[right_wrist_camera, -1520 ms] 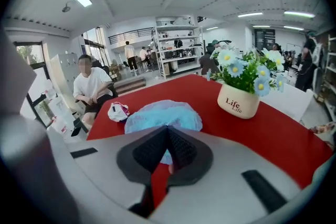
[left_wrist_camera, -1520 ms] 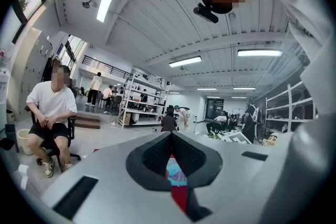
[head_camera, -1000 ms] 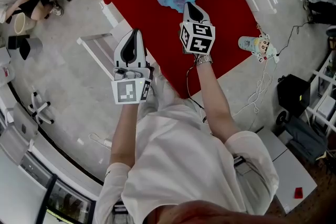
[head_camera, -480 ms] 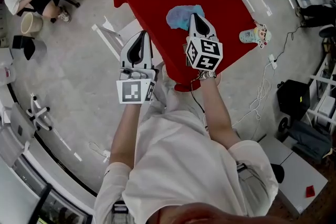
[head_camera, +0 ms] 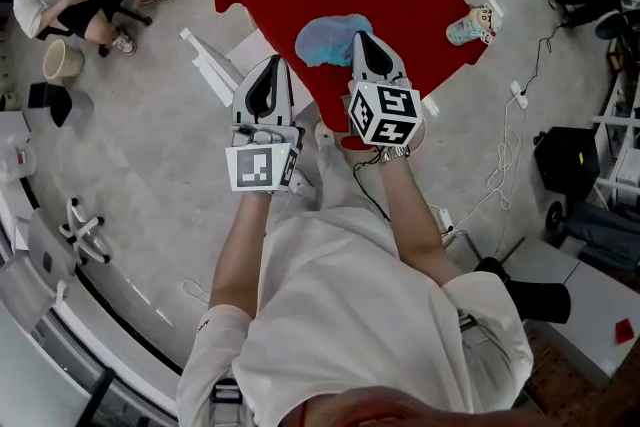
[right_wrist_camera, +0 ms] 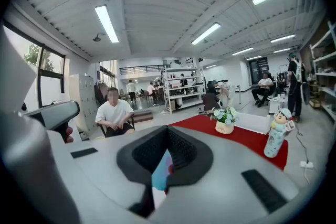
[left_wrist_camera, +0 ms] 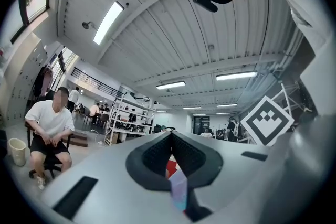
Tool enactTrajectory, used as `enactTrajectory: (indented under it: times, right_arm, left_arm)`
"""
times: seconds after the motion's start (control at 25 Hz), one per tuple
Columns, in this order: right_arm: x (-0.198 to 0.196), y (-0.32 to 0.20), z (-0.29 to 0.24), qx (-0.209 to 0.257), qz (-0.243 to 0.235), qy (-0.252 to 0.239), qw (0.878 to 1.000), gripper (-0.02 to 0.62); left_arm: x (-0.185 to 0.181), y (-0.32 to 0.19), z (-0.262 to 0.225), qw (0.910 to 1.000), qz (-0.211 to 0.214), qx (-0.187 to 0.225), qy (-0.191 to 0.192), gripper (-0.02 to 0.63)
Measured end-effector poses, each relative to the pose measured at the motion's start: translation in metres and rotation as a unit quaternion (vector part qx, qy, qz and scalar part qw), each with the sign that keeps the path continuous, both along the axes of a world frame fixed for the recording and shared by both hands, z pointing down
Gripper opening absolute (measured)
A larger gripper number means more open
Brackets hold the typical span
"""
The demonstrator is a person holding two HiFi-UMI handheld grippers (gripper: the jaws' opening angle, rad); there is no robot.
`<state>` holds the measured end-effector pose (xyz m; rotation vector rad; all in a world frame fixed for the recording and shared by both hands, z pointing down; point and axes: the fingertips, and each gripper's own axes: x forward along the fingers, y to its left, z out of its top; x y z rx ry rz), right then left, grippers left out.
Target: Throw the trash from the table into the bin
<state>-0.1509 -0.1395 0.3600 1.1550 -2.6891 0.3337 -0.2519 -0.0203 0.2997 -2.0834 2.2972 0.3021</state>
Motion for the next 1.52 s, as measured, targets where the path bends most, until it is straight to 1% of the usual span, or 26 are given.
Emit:
enactTrajectory:
  times: [0.36, 0.56, 0.88, 1.0, 1.16, 1.24, 1.4, 1.52]
  right_arm:
    - [0.060, 0.023, -0.012, 0.017, 0.038, 0.024, 0.999, 0.008]
    - [0.093, 0.021, -0.014, 0.022, 0.067, 0.025, 0.997, 0.008]
    - [0.145, 0.011, -0.015, 0.024, 0.101, 0.024, 0.994, 0.008]
    - [0.174, 0.008, -0.013, 0.026, 0.107, 0.026, 0.994, 0.008]
    - [0.222, 0.001, -0.012, 0.025, 0.111, 0.024, 0.993, 0.008]
    - [0.243, -0.002, -0.010, 0.024, 0.106, 0.024, 0.994, 0.008]
    - [0.280, -0.009, -0.004, 0.022, 0.092, 0.025, 0.995, 0.008]
    - [0.312, -0.017, 0.004, 0.020, 0.090, 0.024, 0.995, 0.008]
  left_arm:
    - [0.045, 0.006, 0.007, 0.9987, 0.038, 0.009, 0.034, 0.005]
    - [0.075, -0.002, 0.009, 0.9975, 0.068, 0.008, 0.013, 0.005]
    - [0.125, -0.031, 0.012, 0.9936, 0.111, 0.008, 0.020, 0.005]
    - [0.156, -0.042, 0.015, 0.9919, 0.125, 0.006, 0.021, 0.005]
    - [0.211, -0.054, 0.018, 0.9900, 0.140, 0.002, 0.021, 0.005]
    - [0.235, -0.058, 0.021, 0.9901, 0.139, 0.001, 0.019, 0.005]
    - [0.275, -0.065, 0.031, 0.9913, 0.128, -0.010, 0.029, 0.005]
    - [0.307, -0.077, 0.038, 0.9915, 0.127, -0.010, 0.026, 0.005]
